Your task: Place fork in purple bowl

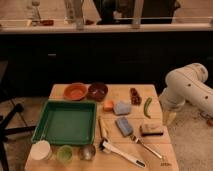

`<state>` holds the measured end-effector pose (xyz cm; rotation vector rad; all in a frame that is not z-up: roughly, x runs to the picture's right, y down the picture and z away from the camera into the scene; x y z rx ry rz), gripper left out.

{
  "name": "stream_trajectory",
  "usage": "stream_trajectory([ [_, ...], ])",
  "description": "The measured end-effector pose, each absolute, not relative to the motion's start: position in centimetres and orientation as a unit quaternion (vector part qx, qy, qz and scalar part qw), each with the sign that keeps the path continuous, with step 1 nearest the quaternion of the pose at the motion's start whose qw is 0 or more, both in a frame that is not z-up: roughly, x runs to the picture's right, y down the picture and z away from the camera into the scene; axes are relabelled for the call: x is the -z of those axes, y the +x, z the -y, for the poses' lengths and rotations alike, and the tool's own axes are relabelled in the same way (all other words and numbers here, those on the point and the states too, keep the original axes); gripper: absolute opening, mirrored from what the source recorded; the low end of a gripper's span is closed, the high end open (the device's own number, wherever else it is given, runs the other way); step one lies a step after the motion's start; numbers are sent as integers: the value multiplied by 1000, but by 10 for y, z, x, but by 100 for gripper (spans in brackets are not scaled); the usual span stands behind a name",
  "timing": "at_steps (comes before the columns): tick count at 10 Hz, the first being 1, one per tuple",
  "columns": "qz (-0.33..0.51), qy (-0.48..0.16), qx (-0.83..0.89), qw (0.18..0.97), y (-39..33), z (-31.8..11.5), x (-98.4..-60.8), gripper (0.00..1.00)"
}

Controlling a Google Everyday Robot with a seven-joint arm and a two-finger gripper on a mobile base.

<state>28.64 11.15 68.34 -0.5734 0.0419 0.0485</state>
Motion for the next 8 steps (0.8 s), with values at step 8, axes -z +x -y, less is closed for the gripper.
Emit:
stream_trajectory([
  [8, -18, -279, -24, 960, 285, -112, -683, 80],
])
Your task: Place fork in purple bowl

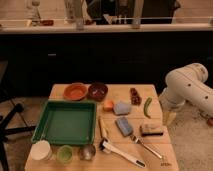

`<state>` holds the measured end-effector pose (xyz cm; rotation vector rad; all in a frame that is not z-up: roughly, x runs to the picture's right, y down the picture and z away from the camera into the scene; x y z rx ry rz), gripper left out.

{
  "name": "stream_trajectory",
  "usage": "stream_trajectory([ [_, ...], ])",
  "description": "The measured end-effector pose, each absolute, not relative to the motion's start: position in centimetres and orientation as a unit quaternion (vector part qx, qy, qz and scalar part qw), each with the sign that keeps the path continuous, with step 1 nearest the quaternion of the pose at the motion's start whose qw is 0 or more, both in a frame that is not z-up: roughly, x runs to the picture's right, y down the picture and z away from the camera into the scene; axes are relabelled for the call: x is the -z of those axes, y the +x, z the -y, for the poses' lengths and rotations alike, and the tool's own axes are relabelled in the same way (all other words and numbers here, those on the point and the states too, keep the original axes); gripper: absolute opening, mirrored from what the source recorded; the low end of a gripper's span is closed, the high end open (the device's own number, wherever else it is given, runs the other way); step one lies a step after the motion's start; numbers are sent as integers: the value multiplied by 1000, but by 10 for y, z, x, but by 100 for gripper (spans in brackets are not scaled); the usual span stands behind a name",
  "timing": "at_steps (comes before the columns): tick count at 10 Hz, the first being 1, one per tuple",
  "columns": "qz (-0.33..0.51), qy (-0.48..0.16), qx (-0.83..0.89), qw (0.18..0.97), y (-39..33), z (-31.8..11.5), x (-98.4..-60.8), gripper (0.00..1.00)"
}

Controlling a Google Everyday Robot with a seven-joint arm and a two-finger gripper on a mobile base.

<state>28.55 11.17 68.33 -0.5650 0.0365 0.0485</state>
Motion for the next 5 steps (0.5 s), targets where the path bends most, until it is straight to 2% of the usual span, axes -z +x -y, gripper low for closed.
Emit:
stream_trajectory([
  [5, 23, -249, -35, 968, 259, -162, -675, 80],
])
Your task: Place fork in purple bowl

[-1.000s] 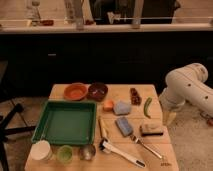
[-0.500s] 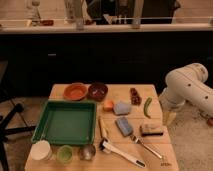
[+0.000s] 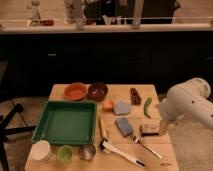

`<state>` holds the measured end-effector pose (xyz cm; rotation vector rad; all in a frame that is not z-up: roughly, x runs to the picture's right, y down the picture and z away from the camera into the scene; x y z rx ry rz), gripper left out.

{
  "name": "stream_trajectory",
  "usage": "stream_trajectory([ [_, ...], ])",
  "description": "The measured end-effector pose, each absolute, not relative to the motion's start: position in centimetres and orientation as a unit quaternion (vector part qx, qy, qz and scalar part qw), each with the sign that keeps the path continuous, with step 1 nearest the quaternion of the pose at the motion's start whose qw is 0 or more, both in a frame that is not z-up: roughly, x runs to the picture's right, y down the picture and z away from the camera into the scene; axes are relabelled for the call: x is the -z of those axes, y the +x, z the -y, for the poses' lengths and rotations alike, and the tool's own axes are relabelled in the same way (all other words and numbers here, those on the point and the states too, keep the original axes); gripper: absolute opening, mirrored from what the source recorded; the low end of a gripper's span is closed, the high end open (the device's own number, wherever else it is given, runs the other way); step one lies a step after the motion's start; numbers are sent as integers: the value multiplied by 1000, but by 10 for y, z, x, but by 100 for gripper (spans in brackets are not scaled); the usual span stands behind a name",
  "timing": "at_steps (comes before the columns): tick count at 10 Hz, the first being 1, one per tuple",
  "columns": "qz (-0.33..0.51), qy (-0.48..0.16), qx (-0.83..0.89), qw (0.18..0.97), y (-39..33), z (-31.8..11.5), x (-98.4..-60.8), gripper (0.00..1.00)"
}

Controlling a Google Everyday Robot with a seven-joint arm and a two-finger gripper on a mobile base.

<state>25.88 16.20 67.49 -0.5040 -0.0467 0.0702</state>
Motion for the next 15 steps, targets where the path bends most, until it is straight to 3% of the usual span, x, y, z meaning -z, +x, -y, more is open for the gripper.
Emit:
stream_trajectory([
  [5, 61, -253, -16, 965, 225, -213, -691, 80],
  [12, 66, -255, -9, 965, 224, -215, -692, 80],
  [15, 96, -267, 13, 959, 215, -238, -714, 80],
])
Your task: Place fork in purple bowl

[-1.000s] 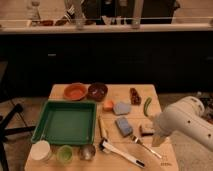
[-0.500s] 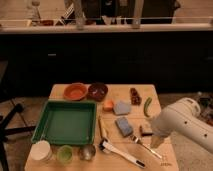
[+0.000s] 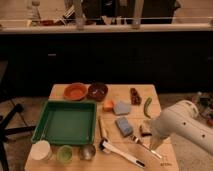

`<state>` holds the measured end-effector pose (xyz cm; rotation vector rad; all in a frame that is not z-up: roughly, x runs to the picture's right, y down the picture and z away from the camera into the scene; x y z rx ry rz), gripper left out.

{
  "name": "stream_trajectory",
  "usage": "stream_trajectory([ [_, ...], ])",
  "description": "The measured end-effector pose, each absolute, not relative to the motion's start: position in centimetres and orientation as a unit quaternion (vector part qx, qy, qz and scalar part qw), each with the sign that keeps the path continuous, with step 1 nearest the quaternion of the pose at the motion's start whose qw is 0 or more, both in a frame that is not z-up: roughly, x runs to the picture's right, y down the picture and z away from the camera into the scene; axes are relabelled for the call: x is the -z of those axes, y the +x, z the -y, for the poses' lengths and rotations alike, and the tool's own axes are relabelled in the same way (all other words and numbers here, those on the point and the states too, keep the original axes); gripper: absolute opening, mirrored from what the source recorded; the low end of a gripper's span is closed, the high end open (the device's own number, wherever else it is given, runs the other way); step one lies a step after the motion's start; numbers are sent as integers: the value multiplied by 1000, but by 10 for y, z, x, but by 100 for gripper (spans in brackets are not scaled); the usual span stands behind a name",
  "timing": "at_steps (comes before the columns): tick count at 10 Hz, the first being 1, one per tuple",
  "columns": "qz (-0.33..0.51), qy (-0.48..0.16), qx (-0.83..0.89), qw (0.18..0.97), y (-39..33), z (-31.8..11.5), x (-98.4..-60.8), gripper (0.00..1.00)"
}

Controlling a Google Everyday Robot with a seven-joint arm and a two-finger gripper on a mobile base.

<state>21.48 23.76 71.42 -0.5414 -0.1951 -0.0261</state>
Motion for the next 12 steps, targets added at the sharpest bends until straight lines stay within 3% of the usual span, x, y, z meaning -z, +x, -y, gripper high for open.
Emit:
stream_trajectory([
  [12, 134, -299, 33, 944, 227, -304, -748, 80],
])
